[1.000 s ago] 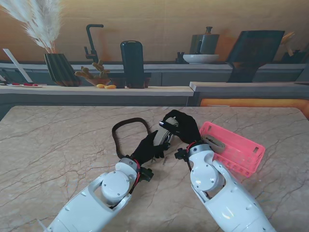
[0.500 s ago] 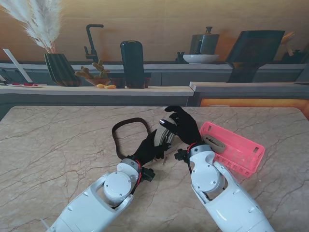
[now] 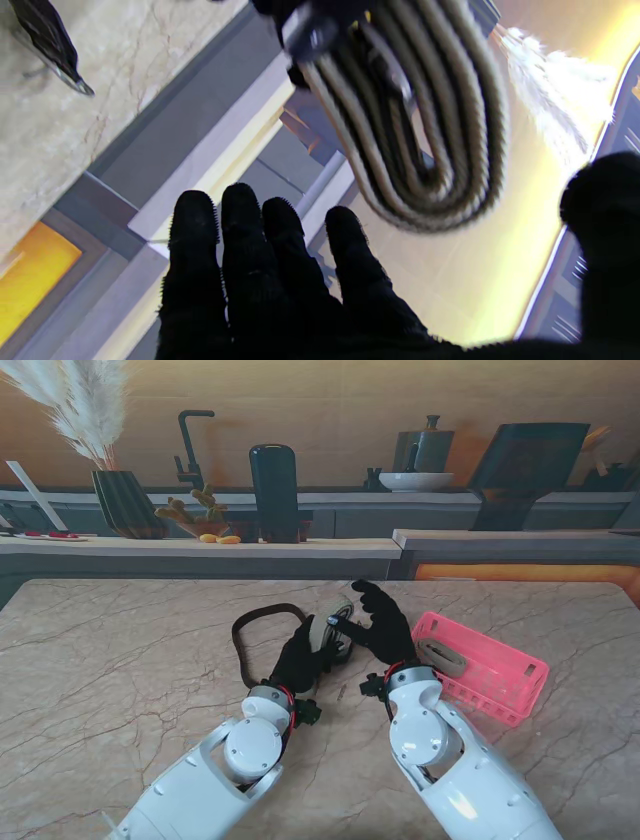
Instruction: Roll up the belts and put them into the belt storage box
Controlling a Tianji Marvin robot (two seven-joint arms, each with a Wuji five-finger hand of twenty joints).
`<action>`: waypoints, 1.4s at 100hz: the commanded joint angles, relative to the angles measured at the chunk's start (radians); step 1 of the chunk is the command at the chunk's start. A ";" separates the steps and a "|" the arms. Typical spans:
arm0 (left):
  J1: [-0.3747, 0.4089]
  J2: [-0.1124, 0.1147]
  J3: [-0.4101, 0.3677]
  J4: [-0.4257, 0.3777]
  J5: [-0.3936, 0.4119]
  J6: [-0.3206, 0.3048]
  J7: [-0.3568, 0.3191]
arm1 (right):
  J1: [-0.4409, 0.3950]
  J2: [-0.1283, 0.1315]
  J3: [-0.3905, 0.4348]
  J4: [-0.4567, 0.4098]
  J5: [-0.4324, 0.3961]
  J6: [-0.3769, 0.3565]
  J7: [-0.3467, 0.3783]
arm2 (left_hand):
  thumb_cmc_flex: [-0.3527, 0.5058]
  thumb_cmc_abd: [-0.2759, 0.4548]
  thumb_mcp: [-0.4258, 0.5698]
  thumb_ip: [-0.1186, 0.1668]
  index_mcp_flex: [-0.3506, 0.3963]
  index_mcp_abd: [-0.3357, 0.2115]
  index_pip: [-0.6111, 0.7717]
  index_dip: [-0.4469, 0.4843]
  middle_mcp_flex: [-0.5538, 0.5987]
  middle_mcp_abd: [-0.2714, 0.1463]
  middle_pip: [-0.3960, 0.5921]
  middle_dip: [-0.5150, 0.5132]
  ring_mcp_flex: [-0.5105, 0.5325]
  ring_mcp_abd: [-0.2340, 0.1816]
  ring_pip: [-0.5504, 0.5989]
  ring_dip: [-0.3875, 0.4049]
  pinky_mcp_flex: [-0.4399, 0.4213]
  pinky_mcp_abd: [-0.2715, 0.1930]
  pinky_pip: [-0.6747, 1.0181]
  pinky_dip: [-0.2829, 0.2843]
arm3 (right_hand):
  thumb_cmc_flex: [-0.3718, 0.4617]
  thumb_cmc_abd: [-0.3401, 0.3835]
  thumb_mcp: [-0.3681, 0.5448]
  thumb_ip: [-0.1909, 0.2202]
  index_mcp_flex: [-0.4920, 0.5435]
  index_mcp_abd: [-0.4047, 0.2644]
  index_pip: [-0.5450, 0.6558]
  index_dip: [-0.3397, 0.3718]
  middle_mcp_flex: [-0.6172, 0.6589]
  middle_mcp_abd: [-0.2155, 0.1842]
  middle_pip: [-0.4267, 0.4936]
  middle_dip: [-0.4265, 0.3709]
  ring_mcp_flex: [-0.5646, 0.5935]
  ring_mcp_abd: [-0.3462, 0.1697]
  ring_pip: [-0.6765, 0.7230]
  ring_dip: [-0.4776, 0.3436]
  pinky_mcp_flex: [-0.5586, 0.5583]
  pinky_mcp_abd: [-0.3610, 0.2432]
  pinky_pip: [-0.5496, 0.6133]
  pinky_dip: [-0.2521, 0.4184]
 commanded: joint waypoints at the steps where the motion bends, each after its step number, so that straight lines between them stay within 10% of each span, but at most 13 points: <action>1: -0.002 -0.011 0.002 -0.004 0.002 -0.006 0.001 | 0.010 -0.011 -0.015 0.008 0.016 0.016 0.037 | 0.122 0.113 0.044 0.017 0.000 -0.066 0.154 0.048 0.001 -0.077 0.051 0.004 0.000 -0.039 0.012 0.004 -0.006 -0.025 0.028 0.005 | -0.056 -0.040 0.016 0.019 0.031 0.024 -0.067 -0.005 -0.013 0.024 -0.012 -0.018 -0.032 0.015 0.002 -0.015 -0.016 0.021 -0.030 -0.031; 21: -0.004 -0.017 0.005 0.000 0.000 -0.003 0.012 | 0.059 -0.027 -0.079 0.062 0.047 0.051 0.050 | 0.122 0.113 0.047 0.017 -0.007 -0.061 0.163 0.038 -0.006 -0.074 0.059 -0.004 -0.003 -0.033 0.014 -0.002 -0.009 -0.022 0.030 0.000 | -0.006 -0.061 0.010 0.024 0.072 0.009 -0.191 0.110 -0.016 0.035 0.011 -0.006 -0.007 0.020 0.034 0.005 0.008 0.044 -0.011 -0.024; 45: -0.003 -0.020 0.006 0.002 0.003 -0.001 0.023 | 0.076 -0.055 -0.106 0.095 0.054 0.073 -0.025 | 0.121 0.113 0.048 0.017 -0.012 -0.059 0.169 0.028 -0.010 -0.072 0.064 -0.015 -0.007 -0.027 0.012 -0.011 -0.014 -0.019 0.031 -0.008 | 0.292 0.018 -0.154 0.066 0.149 -0.078 -0.050 0.225 0.115 -0.028 0.130 0.041 0.159 -0.047 0.226 0.100 0.113 0.012 0.237 0.014; 58: -0.006 -0.019 0.011 0.008 0.013 -0.003 0.023 | 0.089 -0.067 -0.120 0.118 0.059 0.069 -0.051 | 0.121 0.112 0.049 0.017 -0.013 -0.056 0.170 0.025 -0.011 -0.070 0.065 -0.018 -0.007 -0.026 0.012 -0.015 -0.014 -0.020 0.032 -0.011 | 0.307 0.045 0.142 0.033 0.154 -0.106 0.165 0.144 0.203 -0.058 0.161 0.056 0.234 -0.066 0.288 0.123 0.153 0.001 0.323 -0.014; 66: -0.009 -0.019 0.014 0.013 0.023 -0.006 0.024 | 0.093 -0.075 -0.124 0.124 0.069 0.073 -0.068 | 0.122 0.113 0.049 0.017 -0.013 -0.055 0.170 0.024 -0.013 -0.070 0.064 -0.020 -0.010 -0.026 0.010 -0.017 -0.016 -0.021 0.031 -0.013 | 0.393 0.083 0.163 0.030 0.182 -0.127 0.277 0.082 0.272 -0.074 0.174 0.061 0.290 -0.072 0.321 0.134 0.186 0.001 0.364 -0.023; 75: -0.016 -0.018 0.019 0.024 0.049 -0.012 0.029 | 0.092 -0.081 -0.123 0.121 0.079 0.087 -0.080 | 0.121 0.108 0.039 0.014 -0.013 -0.054 0.169 0.021 -0.009 -0.068 0.061 -0.026 -0.010 -0.021 0.007 -0.021 -0.017 -0.018 0.031 -0.016 | 0.579 0.100 0.105 -0.065 0.207 -0.176 0.542 -0.188 0.407 -0.107 0.179 0.059 0.392 -0.082 0.364 0.155 0.234 0.006 0.410 -0.030; 84: -0.021 -0.018 0.022 0.035 0.069 -0.023 0.038 | 0.085 -0.087 -0.117 0.109 0.105 0.105 -0.087 | 0.114 0.085 -0.007 0.027 0.001 -0.047 0.136 -0.020 0.006 -0.070 0.032 -0.047 -0.008 -0.024 -0.001 -0.031 -0.012 -0.021 0.031 -0.027 | 0.685 0.124 0.144 -0.077 0.311 -0.255 0.636 -0.235 0.562 -0.156 0.179 0.029 0.504 -0.104 0.409 0.179 0.267 -0.008 0.435 -0.026; 93: -0.022 -0.013 0.024 0.041 0.081 -0.041 0.030 | 0.077 -0.090 -0.105 0.090 0.139 0.120 -0.084 | -0.210 -0.037 0.271 0.057 0.013 -0.037 0.027 -0.081 -0.031 -0.075 -0.052 -0.105 -0.043 -0.021 -0.045 -0.035 -0.041 -0.019 -0.005 -0.050 | 0.686 0.127 0.153 -0.086 0.333 -0.296 0.649 -0.237 0.587 -0.176 0.177 0.020 0.519 -0.116 0.411 0.184 0.269 -0.018 0.437 -0.026; 100: -0.026 -0.004 0.029 0.048 0.110 -0.063 0.019 | 0.069 -0.093 -0.089 0.067 0.170 0.127 -0.084 | -0.395 -0.016 0.301 0.087 0.036 -0.016 -0.142 -0.139 -0.109 -0.084 -0.063 -0.308 -0.099 -0.008 -0.119 -0.041 -0.086 -0.008 -0.076 -0.066 | 0.683 0.131 0.147 -0.090 0.335 -0.316 0.653 -0.236 0.591 -0.187 0.174 0.017 0.519 -0.125 0.410 0.187 0.263 -0.026 0.436 -0.026; 117: -0.026 0.027 0.027 0.038 0.163 -0.107 -0.031 | 0.049 -0.066 -0.036 0.003 0.132 0.091 -0.063 | -0.532 -0.115 0.222 0.063 0.030 -0.019 -0.371 -0.291 -0.229 -0.088 -0.239 -0.468 -0.253 0.011 -0.317 -0.071 -0.207 0.011 -0.252 -0.103 | 0.679 0.135 0.132 -0.090 0.338 -0.353 0.659 -0.235 0.602 -0.211 0.167 0.010 0.514 -0.146 0.412 0.197 0.257 -0.049 0.434 -0.022; 140: 0.003 0.055 -0.025 -0.011 0.186 -0.133 -0.055 | -0.002 0.018 0.098 -0.119 -0.062 0.033 0.059 | -0.545 -0.058 0.108 0.068 0.031 -0.047 -0.460 -0.331 -0.322 -0.077 -0.388 -0.588 -0.460 0.015 -0.616 -0.211 -0.326 -0.001 -0.460 -0.145 | 0.682 0.122 0.134 -0.086 0.358 -0.362 0.660 -0.234 0.620 -0.205 0.158 0.007 0.513 -0.140 0.429 0.217 0.251 -0.053 0.432 -0.011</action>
